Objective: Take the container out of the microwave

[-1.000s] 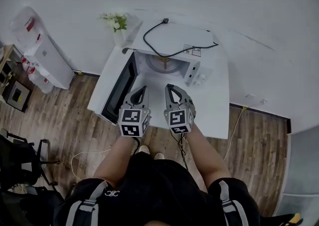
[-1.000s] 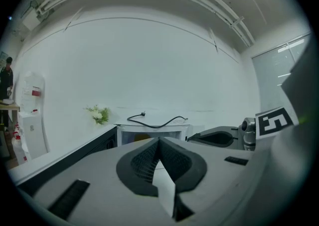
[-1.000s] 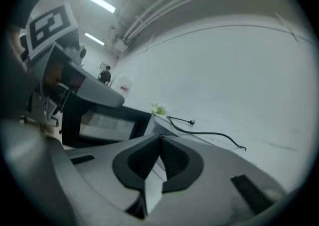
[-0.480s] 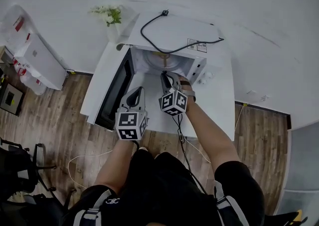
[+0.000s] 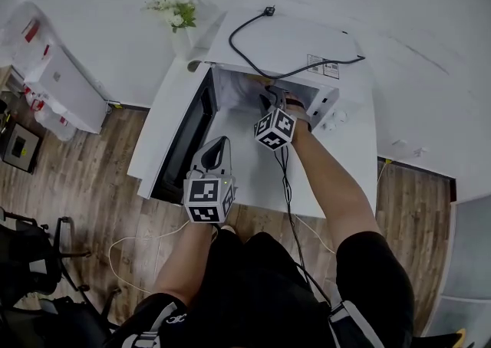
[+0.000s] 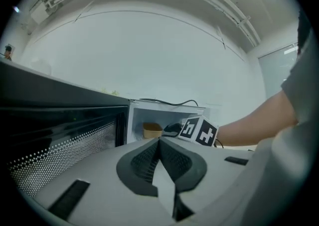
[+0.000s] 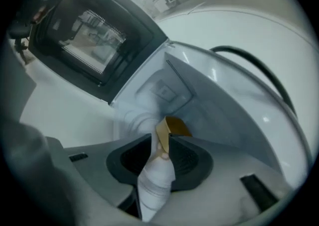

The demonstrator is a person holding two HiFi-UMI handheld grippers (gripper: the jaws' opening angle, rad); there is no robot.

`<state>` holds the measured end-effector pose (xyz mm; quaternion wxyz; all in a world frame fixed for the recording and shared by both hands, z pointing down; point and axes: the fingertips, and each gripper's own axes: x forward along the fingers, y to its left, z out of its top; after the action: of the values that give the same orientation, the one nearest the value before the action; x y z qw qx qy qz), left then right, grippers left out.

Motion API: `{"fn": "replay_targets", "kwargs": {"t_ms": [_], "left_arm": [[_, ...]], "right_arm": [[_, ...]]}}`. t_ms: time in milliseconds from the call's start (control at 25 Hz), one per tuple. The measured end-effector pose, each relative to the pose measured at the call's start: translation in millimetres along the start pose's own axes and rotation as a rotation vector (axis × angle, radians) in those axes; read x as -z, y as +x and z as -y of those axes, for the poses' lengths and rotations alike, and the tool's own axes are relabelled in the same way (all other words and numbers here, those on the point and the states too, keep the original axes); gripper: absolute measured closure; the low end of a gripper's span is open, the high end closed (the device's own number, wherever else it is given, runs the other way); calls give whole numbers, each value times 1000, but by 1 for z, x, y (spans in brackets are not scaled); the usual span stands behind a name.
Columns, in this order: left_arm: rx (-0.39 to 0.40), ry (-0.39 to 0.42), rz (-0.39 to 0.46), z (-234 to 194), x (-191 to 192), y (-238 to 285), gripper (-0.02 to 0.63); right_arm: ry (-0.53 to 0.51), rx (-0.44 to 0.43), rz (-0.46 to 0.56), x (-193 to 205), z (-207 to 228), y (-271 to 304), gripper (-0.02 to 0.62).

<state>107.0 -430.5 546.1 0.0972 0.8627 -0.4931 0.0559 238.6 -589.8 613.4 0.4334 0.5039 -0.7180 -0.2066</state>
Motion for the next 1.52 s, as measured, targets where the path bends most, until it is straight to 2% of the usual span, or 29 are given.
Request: {"fn": "replay_targets", "kwargs": {"t_ms": [360, 640, 880, 1200, 1520], "left_arm": [[-13, 4, -21, -12, 15, 15, 592], [-26, -2, -31, -20, 21, 26, 592], [-33, 4, -30, -27, 19, 29, 594], [-17, 15, -39, -29, 22, 35, 594], [-6, 15, -48, -29, 16, 35, 592]], "right_arm": [[-184, -30, -116, 6, -1, 62, 454], [-200, -21, -150, 4, 9, 94, 449], [-190, 22, -124, -8, 27, 103, 449], [-235, -45, -223, 14, 20, 123, 434], [-318, -57, -225, 10, 11, 117, 500]]}}
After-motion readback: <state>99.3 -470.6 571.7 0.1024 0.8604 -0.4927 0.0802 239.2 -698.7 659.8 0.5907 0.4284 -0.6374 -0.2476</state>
